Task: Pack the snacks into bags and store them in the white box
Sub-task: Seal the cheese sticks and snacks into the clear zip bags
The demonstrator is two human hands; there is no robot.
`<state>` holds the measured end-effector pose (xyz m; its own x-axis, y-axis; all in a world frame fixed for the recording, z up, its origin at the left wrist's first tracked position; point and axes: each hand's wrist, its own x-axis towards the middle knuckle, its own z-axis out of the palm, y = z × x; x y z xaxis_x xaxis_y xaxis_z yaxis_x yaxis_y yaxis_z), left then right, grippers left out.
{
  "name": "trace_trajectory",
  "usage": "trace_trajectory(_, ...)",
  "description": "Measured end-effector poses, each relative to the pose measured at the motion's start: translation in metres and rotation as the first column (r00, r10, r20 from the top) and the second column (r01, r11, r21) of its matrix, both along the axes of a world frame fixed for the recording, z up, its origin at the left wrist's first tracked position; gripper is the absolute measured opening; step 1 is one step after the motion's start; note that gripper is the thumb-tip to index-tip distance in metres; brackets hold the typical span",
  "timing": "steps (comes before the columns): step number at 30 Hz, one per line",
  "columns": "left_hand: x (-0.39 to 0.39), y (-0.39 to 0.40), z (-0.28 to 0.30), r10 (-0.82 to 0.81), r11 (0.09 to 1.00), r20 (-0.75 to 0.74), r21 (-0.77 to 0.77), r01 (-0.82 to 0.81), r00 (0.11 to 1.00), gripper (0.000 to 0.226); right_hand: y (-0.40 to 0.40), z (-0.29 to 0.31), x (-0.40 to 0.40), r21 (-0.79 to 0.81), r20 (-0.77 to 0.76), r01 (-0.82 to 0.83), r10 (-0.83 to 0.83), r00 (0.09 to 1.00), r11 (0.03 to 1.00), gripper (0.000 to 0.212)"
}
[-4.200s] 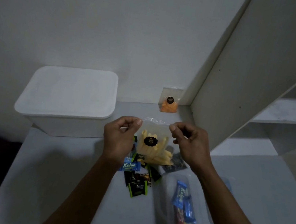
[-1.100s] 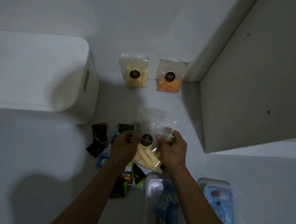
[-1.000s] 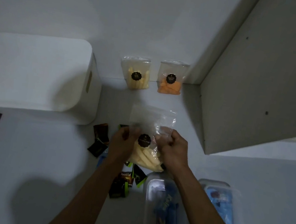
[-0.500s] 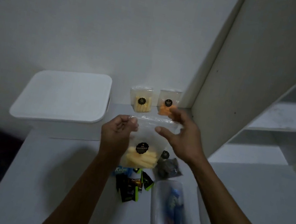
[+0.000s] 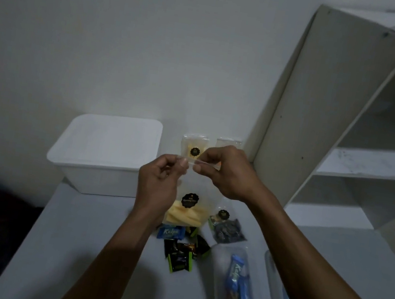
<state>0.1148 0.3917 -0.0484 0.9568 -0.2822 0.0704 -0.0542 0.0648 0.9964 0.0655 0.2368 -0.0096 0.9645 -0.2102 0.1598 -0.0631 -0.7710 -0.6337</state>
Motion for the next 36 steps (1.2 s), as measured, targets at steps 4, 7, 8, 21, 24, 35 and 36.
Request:
trace_trajectory(4, 0.002, 0.002, 0.0, 0.017, 1.0, 0.049, 0.002, -0.017, 0.999, 0.011, 0.005, 0.003, 0.001, -0.004, 0.046, 0.038, -0.038, 0.998, 0.999, 0.016)
trace_trajectory(7, 0.001, 0.004, 0.001, 0.015, 1.0, 0.068, -0.001, -0.015, 0.998, 0.013, 0.008, 0.005, 0.0, -0.023, 0.054, 0.04, -0.039, 0.998, 0.999, 0.018)
trace_trajectory(8, 0.001, 0.005, 0.001, 0.009, 1.0, 0.071, -0.001, -0.009, 0.997, 0.012, 0.009, 0.006, -0.001, -0.012, 0.045, 0.026, -0.025, 0.999, 1.0, 0.018)
trace_trajectory(21, 0.005, 0.011, 0.008, -0.016, 1.0, 0.058, -0.024, 0.017, 0.998, 0.011, 0.003, 0.011, -0.013, 0.079, -0.011, 0.03, -0.029, 1.0, 0.996, 0.014)
trace_trajectory(24, 0.005, 0.01, 0.009, 0.007, 0.999, 0.036, -0.04, -0.005, 0.999, 0.011, 0.001, 0.01, -0.017, 0.131, -0.003, 0.069, -0.069, 0.998, 0.989, 0.016)
trace_trajectory(35, 0.013, 0.012, 0.012, 0.022, 0.994, -0.094, -0.105, -0.032, 0.995, 0.01, -0.002, 0.004, -0.023, 0.588, 0.03, 0.127, -0.179, 0.983, 0.799, 0.009)
trace_trajectory(36, 0.013, 0.013, 0.012, 0.018, 0.994, -0.106, -0.108, -0.029, 0.994, 0.01, -0.002, 0.003, -0.023, 0.617, 0.035, 0.131, -0.194, 0.98, 0.776, 0.009)
